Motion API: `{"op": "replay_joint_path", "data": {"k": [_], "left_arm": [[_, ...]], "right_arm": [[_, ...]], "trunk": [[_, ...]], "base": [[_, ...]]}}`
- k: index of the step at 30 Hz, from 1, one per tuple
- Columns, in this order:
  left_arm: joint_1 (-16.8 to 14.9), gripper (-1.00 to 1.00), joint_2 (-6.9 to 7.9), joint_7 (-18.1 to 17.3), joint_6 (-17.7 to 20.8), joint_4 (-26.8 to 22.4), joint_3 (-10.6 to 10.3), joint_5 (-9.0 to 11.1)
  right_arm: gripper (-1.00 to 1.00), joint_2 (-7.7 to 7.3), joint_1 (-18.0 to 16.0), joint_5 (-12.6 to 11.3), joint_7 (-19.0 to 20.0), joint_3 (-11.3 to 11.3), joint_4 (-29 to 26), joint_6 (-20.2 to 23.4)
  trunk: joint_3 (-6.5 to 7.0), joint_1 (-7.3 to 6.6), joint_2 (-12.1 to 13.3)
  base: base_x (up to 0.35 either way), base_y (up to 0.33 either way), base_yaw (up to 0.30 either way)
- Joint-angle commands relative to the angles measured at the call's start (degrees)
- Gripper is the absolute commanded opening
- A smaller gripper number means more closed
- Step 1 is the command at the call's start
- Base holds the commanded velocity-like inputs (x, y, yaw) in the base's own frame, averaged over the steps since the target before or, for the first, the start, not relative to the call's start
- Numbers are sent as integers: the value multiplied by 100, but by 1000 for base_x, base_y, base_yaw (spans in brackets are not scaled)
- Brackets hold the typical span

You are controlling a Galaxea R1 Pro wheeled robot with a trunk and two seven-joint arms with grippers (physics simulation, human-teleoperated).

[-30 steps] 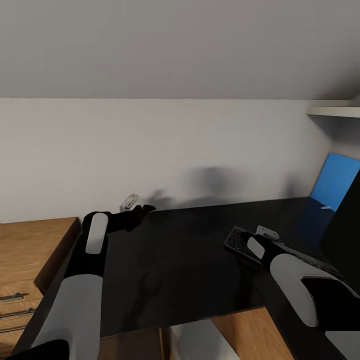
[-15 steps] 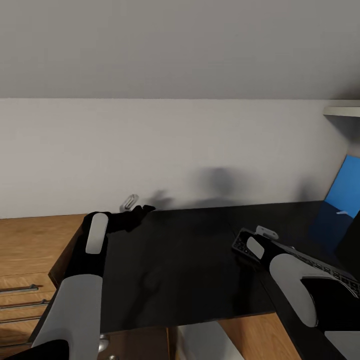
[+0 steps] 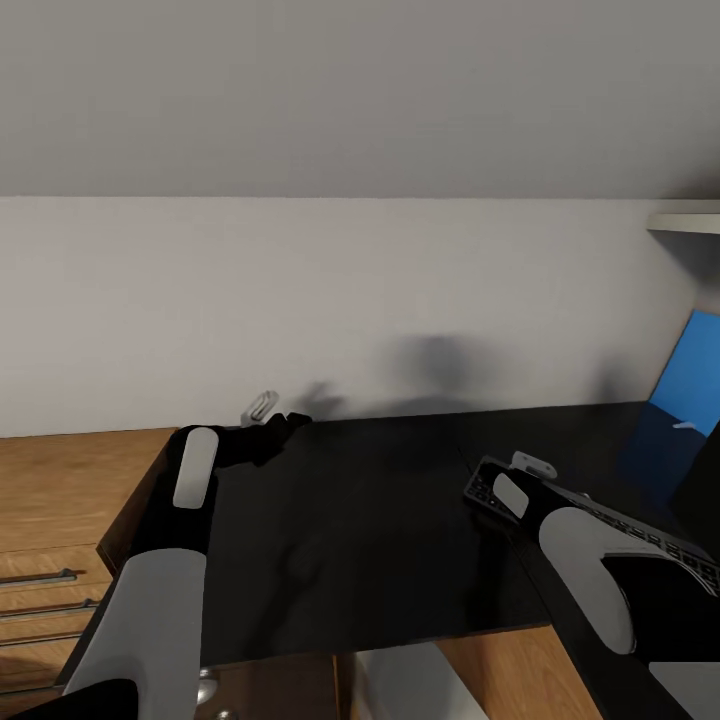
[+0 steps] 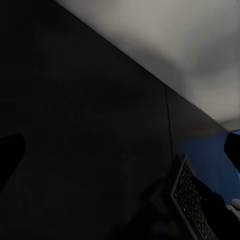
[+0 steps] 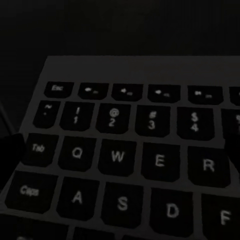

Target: In the bedroom, organize the workspace by keeping the computer under the desk, ensuring the monitor is on the desk, placing the keyboard on the desk next to the monitor, placing the mouse on the desk next to the keyboard, moving the folder from the swivel chair onto the desk next to the mouse, stacking the notebook on top of the folder with the pen on top of the notebook, and positioning the swivel chair next to the desk.

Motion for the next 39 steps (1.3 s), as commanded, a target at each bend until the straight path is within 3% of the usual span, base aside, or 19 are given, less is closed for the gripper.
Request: {"op": "replay_joint_path", "data": {"k": [1,18,33,39], "left_arm": [[-6,100,-6,55,24,-3,15,60],[-6,100,-6,63,14,12,14,55],[-6,100,-6,63,14,61,15,50],[-6,100,-6,63,14,111,15,50]], "right_arm": [[100,2,3,-81,-16,-126,132,43],[100,8,3,-57,-44,-113,126,30],[100,8,3,-36,-45,-112,124,27],[100,8,3,-25,-45,-112,119,27]], "trunk": [[-7,0,-2],[-7,0,-2],[262,-329,599],[262,-329,599]], "base": [[0,0,0],[0,0,0],[0,0,0],[0,0,0]]}}
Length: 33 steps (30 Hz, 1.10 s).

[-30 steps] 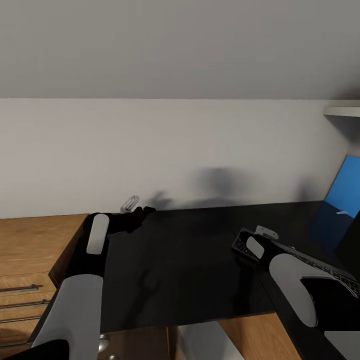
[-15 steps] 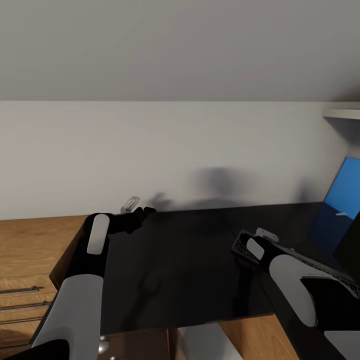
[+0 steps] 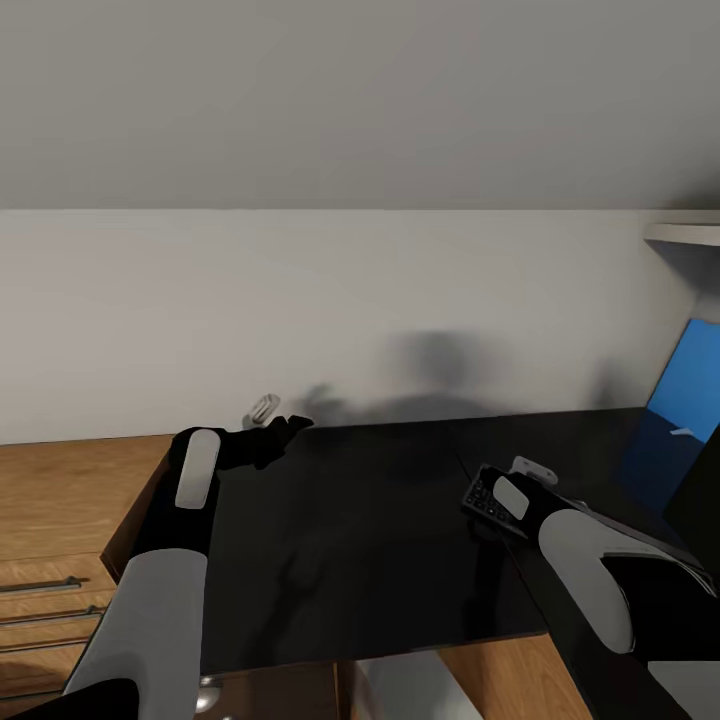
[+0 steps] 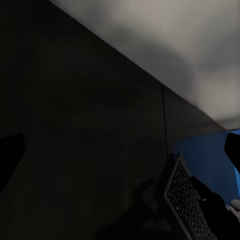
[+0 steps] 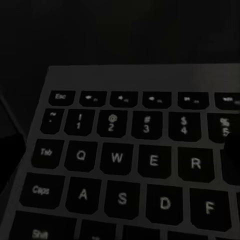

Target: In the bedroom, organize the workspace by keeping the computer under the desk, ensuring the monitor is on the desk, placing the keyboard on the desk next to the monitor, placing the mouse on the desk next to the keyboard, moving the folder from the swivel chair onto the desk next to the mouse, stacking the notebook on top of the folder with the pen on top of the notebook, and positioning the swivel chair next to the desk.

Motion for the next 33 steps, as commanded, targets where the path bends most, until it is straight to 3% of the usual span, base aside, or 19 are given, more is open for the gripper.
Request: {"op": "replay_joint_path", "data": {"k": [1,8,16,33], "left_arm": [[-5,100,-6,55,24,1,15,61],[-5,100,-6,55,24,4,12,57],[-5,100,-6,47,24,2,15,44],[-5,100,-5,37,40,-112,15,50]], "right_arm": [[100,0,-1,16,-23,-5,-16,46],[100,0,-1,26,-25,-5,-12,46],[100,0,-1,52,-390,17,-8,44],[100,0,-1,191,-528,34,-1,67]], "trunk": [[-6,0,-3],[15,0,-3],[33,0,-3],[35,0,-3]], "base": [[0,0,0],[0,0,-93],[0,0,-148],[0,0,-13]]}}
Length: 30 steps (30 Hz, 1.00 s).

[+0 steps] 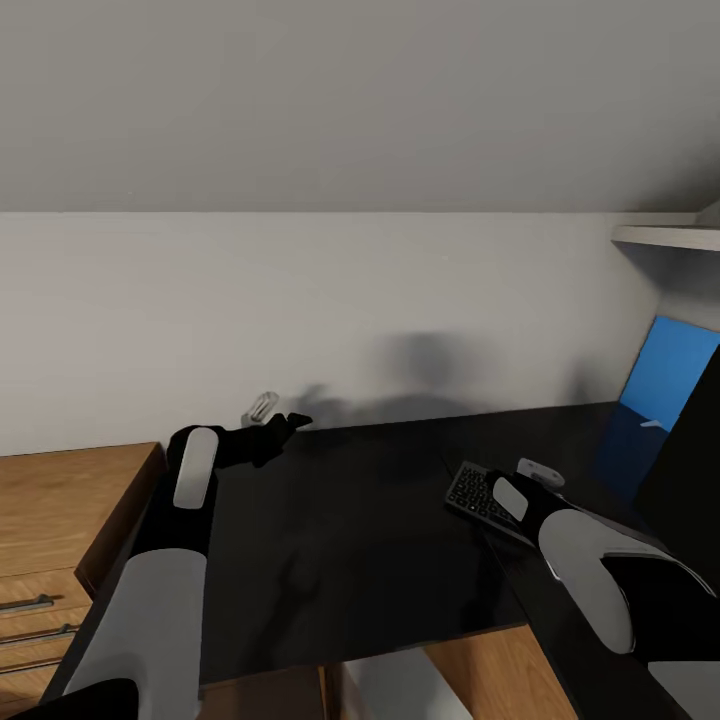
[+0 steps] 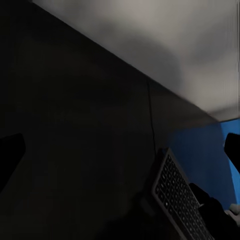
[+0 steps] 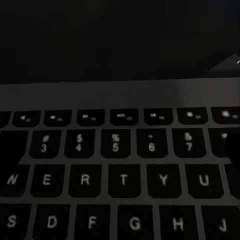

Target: In the bedroom, organize the workspace by keeping the computer under the desk, ensuring the monitor is on the desk, placing the keyboard on the desk next to the monitor, placing the mouse on the desk next to the keyboard, moving the folder from the swivel chair onto the desk next to the mouse, stacking the notebook on top of the folder with the pen on top of the notebook, and positioning the swivel chair next to the desk.

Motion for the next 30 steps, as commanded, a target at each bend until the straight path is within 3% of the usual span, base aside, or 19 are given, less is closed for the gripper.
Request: {"op": "replay_joint_path", "data": {"k": [1,16,22,30], "left_arm": [[-5,100,-3,54,25,-17,15,59],[-5,100,-2,55,26,-41,15,53],[-5,100,-1,62,25,-34,15,52],[-5,100,1,63,26,-33,18,60]], "right_arm": [[100,0,-1,16,-25,-3,-15,51],[100,0,-1,19,-37,3,-14,83],[100,0,-1,19,-37,3,-14,83],[100,0,-1,19,-37,3,-14,89]], "trunk": [[-6,0,-3],[-6,0,-3],[-114,132,-244],[-114,132,-244]], "base": [[0,0,0],[0,0,0],[0,0,0],[0,0,0]]}}
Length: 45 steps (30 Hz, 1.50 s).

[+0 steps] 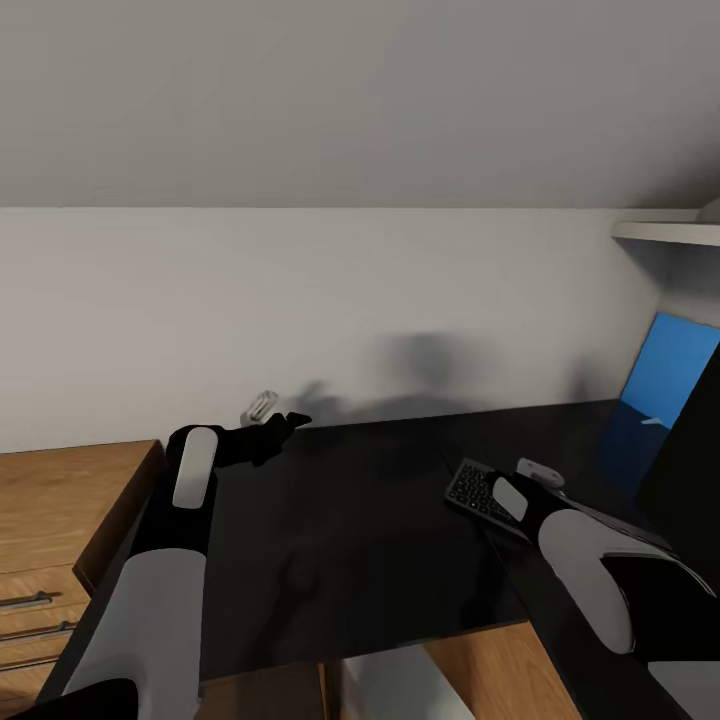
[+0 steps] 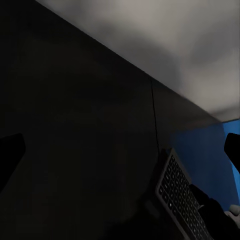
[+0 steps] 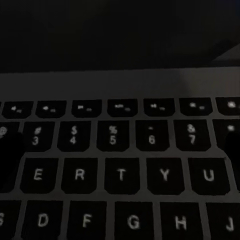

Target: In the bedroom, organize the workspace by keeping the computer under the desk, ensuring the monitor is on the desk, placing the keyboard on the desk next to the monitor, placing the mouse on the desk next to the keyboard, moving the folder from the swivel chair onto the desk next to the mouse, stacking the notebook on top of the folder with the pen on top of the notebook, and positioning the swivel chair next to the desk.

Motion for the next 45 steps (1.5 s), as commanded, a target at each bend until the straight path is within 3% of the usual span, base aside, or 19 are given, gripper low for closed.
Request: {"op": "replay_joint_path", "data": {"k": [1,4,12,21,26,38,45], "left_arm": [[-5,100,-6,54,24,-5,16,61],[-5,100,-6,54,25,-5,16,60],[-5,100,-6,54,25,-5,14,53],[-5,100,-6,54,25,-5,15,61],[-5,100,-6,54,25,-5,15,55],[-5,100,2,54,25,4,21,70],[-5,100,51,54,25,4,19,72]], "right_arm": [[100,0,-1,14,-23,-1,-14,51],[100,20,-1,14,-23,-4,-14,52],[100,54,-1,14,-23,-10,-10,53],[100,69,-1,14,-23,-10,-9,53],[100,70,-1,14,-23,-10,-12,53],[100,70,-1,14,-23,-10,-6,53],[100,146,-1,14,-17,-9,-6,53]], "trunk": [[-6,0,-3],[-6,0,-3],[-150,175,-324],[-150,175,-324],[-239,285,-525],[-239,285,-525],[-239,285,-525]], "base": [[0,0,0],[0,0,0],[0,0,0],[0,0,0],[0,0,0],[0,0,0],[0,0,156]]}}
